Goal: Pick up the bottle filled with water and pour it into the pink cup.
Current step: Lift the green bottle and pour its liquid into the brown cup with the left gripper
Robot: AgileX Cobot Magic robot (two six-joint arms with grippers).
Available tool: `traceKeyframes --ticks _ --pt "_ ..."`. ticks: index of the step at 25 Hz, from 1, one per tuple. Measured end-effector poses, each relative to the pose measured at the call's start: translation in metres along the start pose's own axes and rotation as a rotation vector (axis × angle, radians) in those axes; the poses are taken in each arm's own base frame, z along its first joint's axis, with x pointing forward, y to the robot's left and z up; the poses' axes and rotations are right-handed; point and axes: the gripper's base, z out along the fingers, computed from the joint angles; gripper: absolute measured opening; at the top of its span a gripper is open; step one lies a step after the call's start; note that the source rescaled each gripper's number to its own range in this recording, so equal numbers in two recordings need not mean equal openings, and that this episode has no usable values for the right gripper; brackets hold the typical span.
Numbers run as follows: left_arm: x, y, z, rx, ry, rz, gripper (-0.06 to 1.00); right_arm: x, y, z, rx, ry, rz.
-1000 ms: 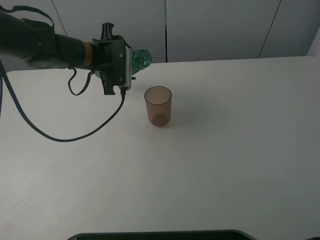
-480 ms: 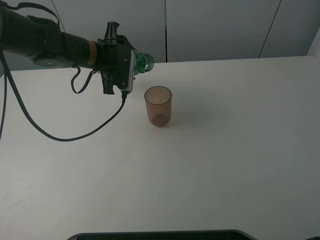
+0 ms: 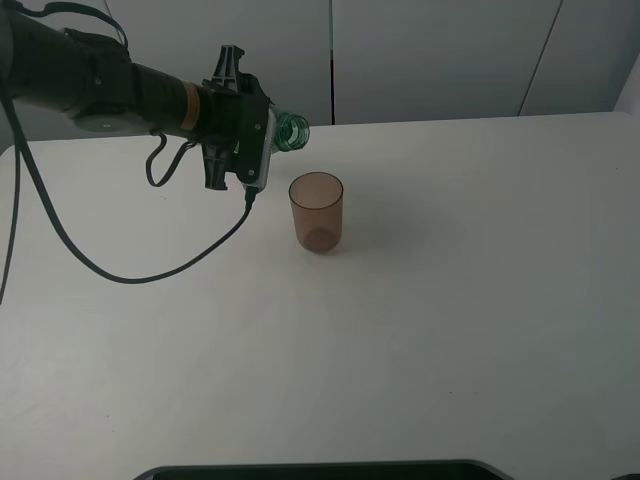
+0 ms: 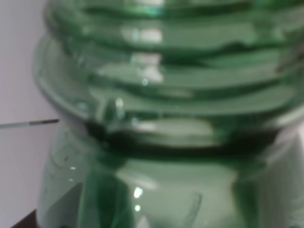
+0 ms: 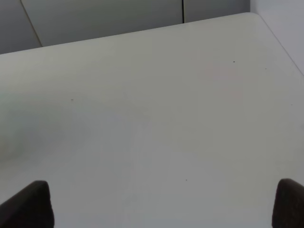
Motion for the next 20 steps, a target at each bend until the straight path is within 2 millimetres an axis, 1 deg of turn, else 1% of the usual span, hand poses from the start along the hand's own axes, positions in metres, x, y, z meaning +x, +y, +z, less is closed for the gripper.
traceKeyframes --ticks 5,13,20 --pt "0.0008 -0.0003 0.0 0.003 0.009 -0.002 0.0 0.0 0.0 0.0 0.0 0.0 0.0" --pt "-0.0067 -0.0019 0.0012 0.013 0.009 0.056 0.0 0.0 0.0 0.0 0.0 0.0 0.0" --pt "-0.0049 -0.0026 0.0011 0.021 0.028 0.077 0.0 0.0 0.0 0.0 0.0 0.0 0.0"
